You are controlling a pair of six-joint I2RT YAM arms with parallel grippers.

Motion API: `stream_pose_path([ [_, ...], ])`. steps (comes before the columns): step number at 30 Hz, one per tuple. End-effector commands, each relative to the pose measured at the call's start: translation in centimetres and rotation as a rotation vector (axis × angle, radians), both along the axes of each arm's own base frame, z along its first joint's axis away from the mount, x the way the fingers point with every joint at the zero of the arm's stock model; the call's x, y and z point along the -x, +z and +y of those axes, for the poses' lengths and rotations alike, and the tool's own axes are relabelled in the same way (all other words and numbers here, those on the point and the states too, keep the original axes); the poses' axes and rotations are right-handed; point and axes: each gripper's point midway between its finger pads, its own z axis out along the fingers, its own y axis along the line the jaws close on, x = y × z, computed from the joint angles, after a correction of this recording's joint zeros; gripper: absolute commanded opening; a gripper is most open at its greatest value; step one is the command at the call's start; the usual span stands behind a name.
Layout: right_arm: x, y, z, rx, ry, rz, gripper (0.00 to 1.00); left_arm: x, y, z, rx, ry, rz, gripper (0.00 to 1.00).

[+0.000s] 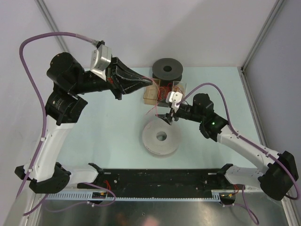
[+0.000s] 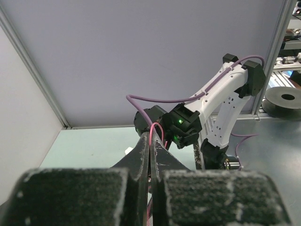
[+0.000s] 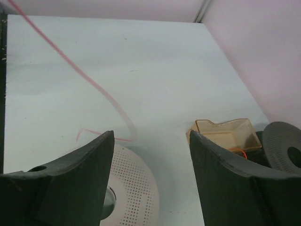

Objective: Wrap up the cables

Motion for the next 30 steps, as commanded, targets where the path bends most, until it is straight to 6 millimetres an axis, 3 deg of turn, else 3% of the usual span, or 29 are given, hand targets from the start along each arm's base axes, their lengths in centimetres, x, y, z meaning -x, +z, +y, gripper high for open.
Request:
stream_pose_path([
  [1, 2.4, 1.8, -0.3, -0.008, 0.072, -0.079, 0.70, 1.4, 0.8, 0.5, 0.025, -0.020, -0.033, 0.00],
  [3, 3.6, 1.7, -0.6, 0.008, 0.095, -0.088, 0.73, 1.5, 0.7, 0.5, 0.024, -0.026, -0.029, 0.00],
  [8, 5.6, 2.6, 0.2, -0.033, 0.149, -0.091, 0.94, 1.9, 0.6, 0.4, 0.021, -0.057, -0.008, 0.00],
  [16, 11.7, 1.4, 2.4, -0.034, 0.375, 0.048, 0.99, 2.0, 0.3, 0.3, 0.017, -0.067, -0.009, 0.00],
  [18, 12.0, 1.3, 2.8, -0.035, 0.391, 0.059, 0.97, 1.9, 0.2, 0.3, 0.016, -0.069, -0.007, 0.00],
  [22, 11.3, 0.9, 3.1, -0.031, 0.367, 0.069, 0.63, 1.8, 0.3, 0.3, 0.021, -0.057, -0.011, 0.00],
  [26, 10.4, -0.5, 2.2, 0.001, 0.338, 0.135, 0.42, 1.6, 0.2, 0.5, 0.028, -0.027, -0.025, 0.00],
  [28, 10.4, -0.9, 1.8, 0.010, 0.335, 0.168, 0.48, 1.5, 0.1, 0.6, 0.030, -0.013, -0.026, 0.00],
  [30, 10.7, -0.9, 1.7, 0.012, 0.348, 0.182, 0.67, 1.5, 0.0, 0.7, 0.031, -0.010, -0.026, 0.00],
])
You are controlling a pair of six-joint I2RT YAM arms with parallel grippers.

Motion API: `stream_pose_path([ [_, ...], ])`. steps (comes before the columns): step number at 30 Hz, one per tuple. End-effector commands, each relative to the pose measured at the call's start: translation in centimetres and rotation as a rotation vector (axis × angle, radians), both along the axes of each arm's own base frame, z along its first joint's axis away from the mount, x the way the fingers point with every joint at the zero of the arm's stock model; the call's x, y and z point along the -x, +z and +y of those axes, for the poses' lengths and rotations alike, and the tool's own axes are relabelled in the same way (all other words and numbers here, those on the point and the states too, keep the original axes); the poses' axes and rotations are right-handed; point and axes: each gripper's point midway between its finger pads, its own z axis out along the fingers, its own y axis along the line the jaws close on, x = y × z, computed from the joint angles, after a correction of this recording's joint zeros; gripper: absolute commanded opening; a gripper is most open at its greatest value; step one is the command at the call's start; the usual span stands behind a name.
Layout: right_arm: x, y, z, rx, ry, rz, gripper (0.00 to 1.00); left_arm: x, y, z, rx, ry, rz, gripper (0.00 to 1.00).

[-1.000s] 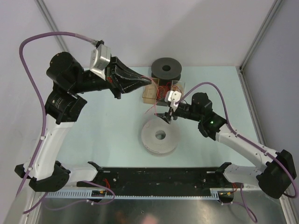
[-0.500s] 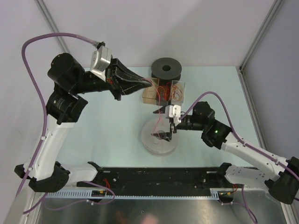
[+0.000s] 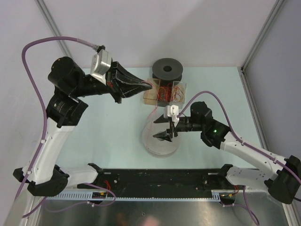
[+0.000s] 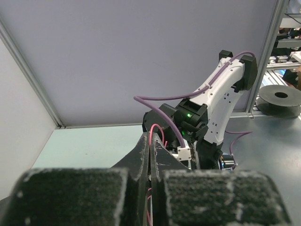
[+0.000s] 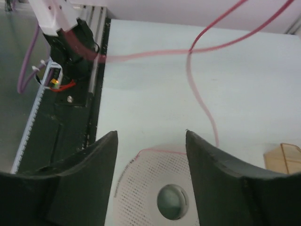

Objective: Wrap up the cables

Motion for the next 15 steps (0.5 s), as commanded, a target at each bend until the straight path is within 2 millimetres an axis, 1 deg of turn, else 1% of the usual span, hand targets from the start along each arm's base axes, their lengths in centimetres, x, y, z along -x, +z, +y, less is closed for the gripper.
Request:
stream_pose_path([
  [1, 0.9, -0.3, -0.6, 0.016, 0.030, 0.052, 0.77, 0.9, 1.0, 0.6, 0.033, 0.011, -0.039, 0.00],
  [3, 1.2, -0.6, -0.7, 0.027, 0.037, 0.053, 0.91, 0.9, 1.1, 0.6, 0.035, 0.009, -0.041, 0.00],
  [4, 1.0, -0.7, -0.7, 0.026, 0.026, 0.051, 0.95, 0.9, 1.2, 0.5, 0.036, 0.008, -0.042, 0.00],
  [5, 0.6, -0.4, -0.5, 0.009, 0.008, 0.036, 0.97, 0.9, 1.2, 0.5, 0.036, 0.007, -0.042, 0.00],
  [8, -1.3, 0.5, -0.2, -0.036, -0.070, 0.010, 0.99, 0.9, 1.2, 0.5, 0.036, -0.001, -0.042, 0.00],
  [11, -2.8, 1.3, -0.5, -0.069, -0.138, -0.002, 0.98, 1.0, 1.2, 0.5, 0.037, -0.006, -0.040, 0.00],
  [15, -3.5, 1.8, -0.6, -0.103, -0.175, -0.047, 0.98, 1.1, 1.0, 0.4, 0.033, -0.017, -0.036, 0.00],
])
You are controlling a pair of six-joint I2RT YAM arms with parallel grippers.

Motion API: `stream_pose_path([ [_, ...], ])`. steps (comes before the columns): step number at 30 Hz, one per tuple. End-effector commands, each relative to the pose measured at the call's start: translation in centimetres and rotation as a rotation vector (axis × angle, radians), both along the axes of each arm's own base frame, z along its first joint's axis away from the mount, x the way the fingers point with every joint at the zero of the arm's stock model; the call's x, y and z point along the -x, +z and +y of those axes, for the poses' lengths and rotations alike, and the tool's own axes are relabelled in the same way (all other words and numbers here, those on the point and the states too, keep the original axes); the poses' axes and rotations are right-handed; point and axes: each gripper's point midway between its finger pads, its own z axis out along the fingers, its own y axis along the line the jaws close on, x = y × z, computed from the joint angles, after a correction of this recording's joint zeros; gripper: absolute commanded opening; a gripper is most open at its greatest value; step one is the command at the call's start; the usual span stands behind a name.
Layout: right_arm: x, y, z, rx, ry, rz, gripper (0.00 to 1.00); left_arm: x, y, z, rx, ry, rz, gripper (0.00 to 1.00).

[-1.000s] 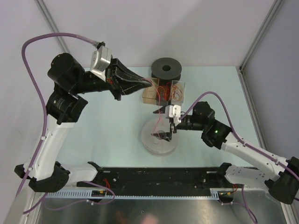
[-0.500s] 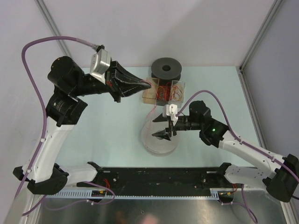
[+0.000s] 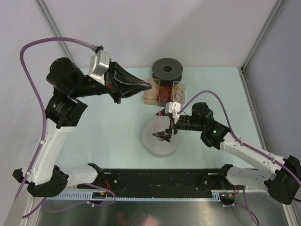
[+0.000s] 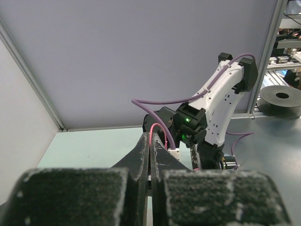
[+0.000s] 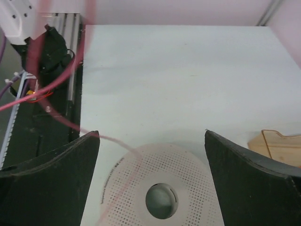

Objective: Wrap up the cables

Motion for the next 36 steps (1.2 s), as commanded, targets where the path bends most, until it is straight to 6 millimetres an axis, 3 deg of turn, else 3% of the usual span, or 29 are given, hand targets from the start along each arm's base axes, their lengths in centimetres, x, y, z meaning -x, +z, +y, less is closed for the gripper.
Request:
stream_pose_path([
  [1, -1.2, 2.1, 0.2, -0.082, -0.057, -0.073, 0.97, 0.7, 0.7, 0.1, 0.022, -0.019, -0.019, 0.00],
  [4, -0.5, 1.7, 1.2, -0.092, -0.016, -0.054, 0.84, 0.7, 0.7, -0.1, 0.023, -0.027, -0.015, 0.00],
  [6, 0.1, 1.6, 1.7, -0.100, 0.009, -0.046, 0.63, 0.7, 0.9, -0.1, 0.027, -0.024, -0.016, 0.00],
  [9, 0.5, 1.1, 1.7, -0.088, 0.026, -0.042, 0.40, 0.5, 0.9, 0.2, 0.034, -0.003, -0.020, 0.00],
  [12, -0.1, 0.5, 0.9, -0.062, -0.001, -0.035, 0.09, 0.4, 0.6, 0.5, 0.036, 0.018, -0.017, 0.00],
  [13, -0.7, 0.3, 0.5, -0.055, -0.025, -0.032, 0.05, 0.3, 0.5, 0.6, 0.035, 0.025, -0.012, 0.00],
  [18, -4.1, 0.2, -4.1, -0.017, -0.184, -0.022, 0.00, -1.3, -0.4, 2.2, 0.038, 0.127, 0.024, 0.00],
  [22, -6.9, 0.7, -9.5, 0.012, -0.358, -0.047, 0.00, -5.4, -2.1, 5.2, 0.056, 0.348, 0.103, 0.00],
  [25, -8.3, 1.5, -14.0, 0.017, -0.496, -0.068, 0.00, -9.8, -4.7, 9.2, 0.072, 0.605, 0.173, 0.00],
  [29, -8.7, 3.1, -18.2, 0.001, -0.620, -0.124, 0.00, -14.1, -9.2, 14.3, 0.062, 0.850, 0.286, 0.00],
  [33, -9.1, 4.7, -21.5, -0.013, -0.727, -0.180, 0.00, -16.8, -12.9, 18.8, 0.039, 1.033, 0.366, 0.00],
  [36, -9.4, 5.4, -23.6, -0.018, -0.786, -0.194, 0.00, -17.8, -14.9, 21.0, 0.014, 1.114, 0.401, 0.00],
])
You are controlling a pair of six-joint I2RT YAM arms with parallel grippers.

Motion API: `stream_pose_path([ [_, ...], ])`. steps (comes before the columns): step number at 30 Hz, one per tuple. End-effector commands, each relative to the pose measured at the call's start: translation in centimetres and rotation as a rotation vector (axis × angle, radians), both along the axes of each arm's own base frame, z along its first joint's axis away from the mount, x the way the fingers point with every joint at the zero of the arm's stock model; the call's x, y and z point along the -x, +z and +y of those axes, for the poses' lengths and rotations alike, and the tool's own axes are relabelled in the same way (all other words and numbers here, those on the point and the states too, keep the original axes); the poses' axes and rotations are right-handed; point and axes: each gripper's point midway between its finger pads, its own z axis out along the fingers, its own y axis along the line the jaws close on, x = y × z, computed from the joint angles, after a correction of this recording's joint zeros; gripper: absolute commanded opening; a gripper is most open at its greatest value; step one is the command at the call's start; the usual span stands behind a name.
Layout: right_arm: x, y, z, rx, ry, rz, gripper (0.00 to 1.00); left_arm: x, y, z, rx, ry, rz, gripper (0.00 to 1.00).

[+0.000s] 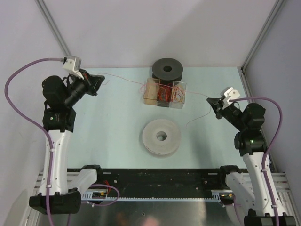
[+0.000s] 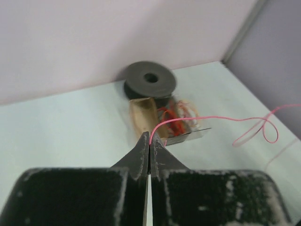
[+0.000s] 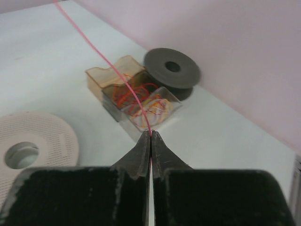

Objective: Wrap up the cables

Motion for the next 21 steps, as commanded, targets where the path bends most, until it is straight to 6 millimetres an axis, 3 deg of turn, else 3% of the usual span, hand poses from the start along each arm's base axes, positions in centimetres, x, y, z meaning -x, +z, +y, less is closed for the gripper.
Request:
stream_pose_path([
  [1, -0.1, 1.0, -2.4, 0.006, -0.058, -0.026, 0.00, -1.5, -1.8, 3.7, -0.010, 0.159, 0.040, 0.00],
  [13, -0.6, 1.7, -7.1, 0.003, -0.168, -0.040, 0.00, -3.2, -5.8, 8.5, -0.091, 0.362, 0.124, 0.00],
  [21, -0.5, 1.6, -9.9, 0.002, -0.223, -0.035, 0.00, -3.5, -7.8, 9.7, -0.125, 0.405, 0.188, 0.00],
])
